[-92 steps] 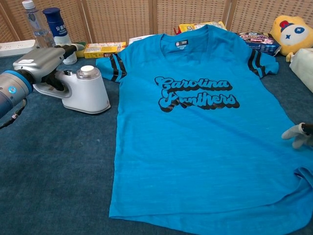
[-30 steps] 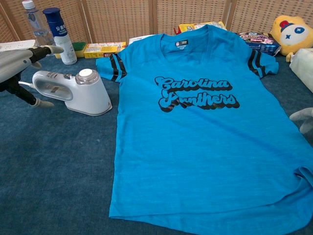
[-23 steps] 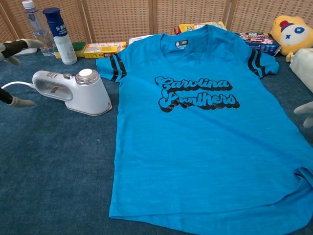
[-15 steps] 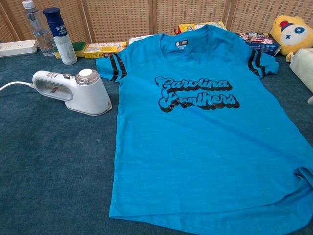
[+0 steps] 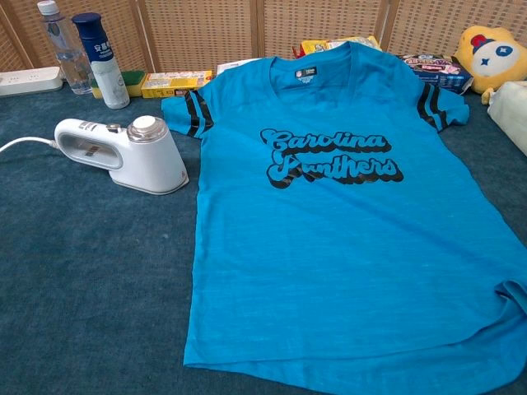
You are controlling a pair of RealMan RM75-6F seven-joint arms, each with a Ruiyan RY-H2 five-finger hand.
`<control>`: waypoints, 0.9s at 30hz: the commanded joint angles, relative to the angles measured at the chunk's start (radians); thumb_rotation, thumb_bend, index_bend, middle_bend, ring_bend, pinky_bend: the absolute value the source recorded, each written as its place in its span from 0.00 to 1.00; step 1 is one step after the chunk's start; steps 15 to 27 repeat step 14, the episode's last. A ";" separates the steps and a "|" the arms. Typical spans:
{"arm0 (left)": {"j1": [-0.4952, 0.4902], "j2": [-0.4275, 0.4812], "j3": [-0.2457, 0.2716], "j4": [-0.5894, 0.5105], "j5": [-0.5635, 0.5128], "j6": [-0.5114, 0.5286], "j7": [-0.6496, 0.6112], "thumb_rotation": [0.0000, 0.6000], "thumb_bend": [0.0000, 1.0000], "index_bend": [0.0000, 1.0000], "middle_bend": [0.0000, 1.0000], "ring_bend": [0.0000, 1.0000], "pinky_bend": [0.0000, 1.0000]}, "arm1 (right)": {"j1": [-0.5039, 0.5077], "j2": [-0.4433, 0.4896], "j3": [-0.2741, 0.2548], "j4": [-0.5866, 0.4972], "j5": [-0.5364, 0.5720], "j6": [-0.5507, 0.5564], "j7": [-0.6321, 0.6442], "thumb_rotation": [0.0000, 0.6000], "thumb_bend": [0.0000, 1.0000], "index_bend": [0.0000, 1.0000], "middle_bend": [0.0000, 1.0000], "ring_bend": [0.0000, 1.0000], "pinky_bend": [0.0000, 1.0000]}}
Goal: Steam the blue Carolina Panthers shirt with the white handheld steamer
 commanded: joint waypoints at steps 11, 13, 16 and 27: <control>0.089 0.045 0.032 0.002 0.006 0.019 -0.046 1.00 0.19 0.14 0.16 0.05 0.22 | -0.050 0.009 0.000 0.013 0.013 0.045 0.025 1.00 0.31 0.40 0.39 0.37 0.34; 0.091 0.049 0.027 -0.001 0.009 0.018 -0.041 1.00 0.19 0.14 0.16 0.05 0.22 | -0.054 0.008 0.003 0.019 0.010 0.051 0.030 1.00 0.31 0.40 0.39 0.36 0.33; 0.092 0.050 0.025 -0.004 0.011 0.016 -0.038 1.00 0.19 0.14 0.16 0.05 0.22 | -0.055 0.006 0.004 0.024 0.009 0.053 0.033 1.00 0.31 0.40 0.39 0.36 0.32; 0.092 0.050 0.025 -0.004 0.011 0.016 -0.038 1.00 0.19 0.14 0.16 0.05 0.22 | -0.055 0.006 0.004 0.024 0.009 0.053 0.033 1.00 0.31 0.40 0.39 0.36 0.32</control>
